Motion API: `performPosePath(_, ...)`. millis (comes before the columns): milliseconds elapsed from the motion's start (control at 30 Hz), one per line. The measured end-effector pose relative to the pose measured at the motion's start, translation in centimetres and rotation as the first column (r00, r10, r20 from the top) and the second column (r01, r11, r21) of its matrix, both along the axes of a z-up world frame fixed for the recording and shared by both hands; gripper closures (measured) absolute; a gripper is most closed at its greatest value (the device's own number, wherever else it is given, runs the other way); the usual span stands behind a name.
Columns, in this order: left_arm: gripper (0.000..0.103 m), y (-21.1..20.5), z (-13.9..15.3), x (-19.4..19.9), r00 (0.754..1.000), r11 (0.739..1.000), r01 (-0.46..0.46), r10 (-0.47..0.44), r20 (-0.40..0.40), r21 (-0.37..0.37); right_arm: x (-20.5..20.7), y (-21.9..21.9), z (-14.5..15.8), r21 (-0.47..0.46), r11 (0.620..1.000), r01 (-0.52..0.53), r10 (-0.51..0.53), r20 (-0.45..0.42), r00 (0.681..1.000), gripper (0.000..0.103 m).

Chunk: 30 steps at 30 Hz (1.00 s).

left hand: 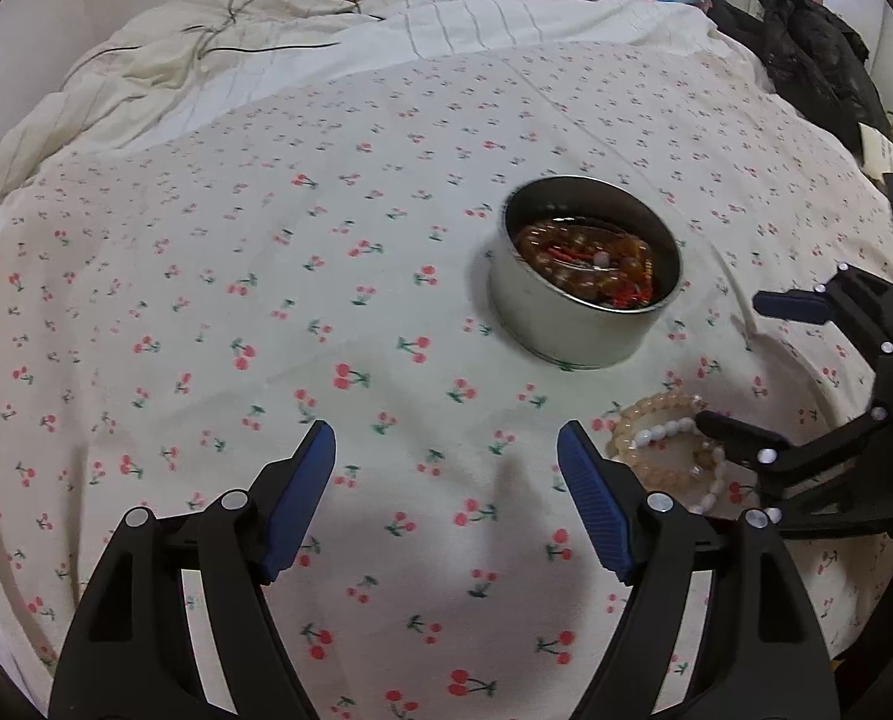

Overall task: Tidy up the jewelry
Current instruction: 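Move both tools to the white bead and peach bead bracelets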

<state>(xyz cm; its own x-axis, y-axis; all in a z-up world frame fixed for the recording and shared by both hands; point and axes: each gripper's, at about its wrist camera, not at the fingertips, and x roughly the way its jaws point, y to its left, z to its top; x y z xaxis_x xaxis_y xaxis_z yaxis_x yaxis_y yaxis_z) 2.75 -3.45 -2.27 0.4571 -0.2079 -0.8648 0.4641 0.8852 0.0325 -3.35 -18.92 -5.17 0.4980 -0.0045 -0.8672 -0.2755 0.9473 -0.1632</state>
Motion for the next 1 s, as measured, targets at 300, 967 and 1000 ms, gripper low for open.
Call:
performPosePath(300,0.029,-4.3,-2.4,-2.2,0.990,0.992,0.129,-0.129,-0.063,-0.003,0.1,-1.1,0.1,-0.005,0.998,0.056,-0.056,-0.009,0.998,0.017)
performPosePath(967,0.021,-3.0,-3.6,-1.9,0.993,0.988,0.111,-0.107,-0.050,0.106,-0.5,-4.2,1.6,0.147,0.987,0.070,-0.071,0.000,0.998,0.015)
performPosePath(1000,0.021,-3.4,-3.6,-2.1,0.991,0.987,0.126,-0.122,-0.049,0.096,-0.3,-4.2,1.5,0.183,0.981,0.067,-0.066,-0.011,0.998,0.015)
